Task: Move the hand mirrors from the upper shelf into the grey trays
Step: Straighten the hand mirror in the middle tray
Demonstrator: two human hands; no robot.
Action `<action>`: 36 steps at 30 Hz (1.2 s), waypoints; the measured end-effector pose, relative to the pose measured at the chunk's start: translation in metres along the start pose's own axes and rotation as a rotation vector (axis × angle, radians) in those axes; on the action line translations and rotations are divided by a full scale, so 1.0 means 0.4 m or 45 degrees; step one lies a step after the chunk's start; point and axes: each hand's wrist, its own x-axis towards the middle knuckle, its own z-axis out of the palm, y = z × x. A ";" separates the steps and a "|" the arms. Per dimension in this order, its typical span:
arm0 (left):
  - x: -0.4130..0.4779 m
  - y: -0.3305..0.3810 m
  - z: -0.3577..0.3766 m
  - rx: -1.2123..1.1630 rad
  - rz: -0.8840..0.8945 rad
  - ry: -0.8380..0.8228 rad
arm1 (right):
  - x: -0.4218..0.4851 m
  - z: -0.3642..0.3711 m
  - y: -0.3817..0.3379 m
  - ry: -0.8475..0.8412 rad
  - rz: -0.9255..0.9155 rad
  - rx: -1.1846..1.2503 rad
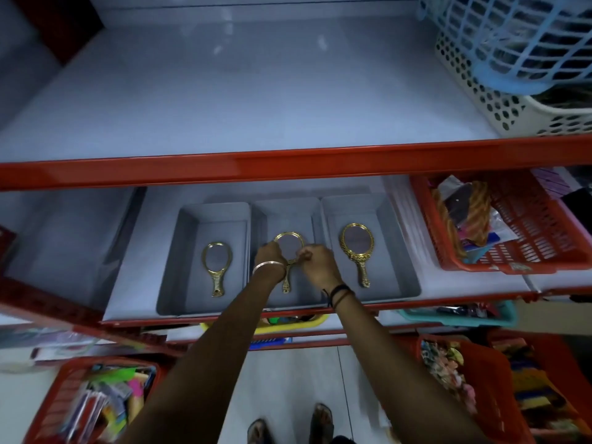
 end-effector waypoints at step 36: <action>0.050 -0.063 0.094 -0.390 -0.258 -0.086 | 0.066 0.108 0.083 -0.100 0.396 0.060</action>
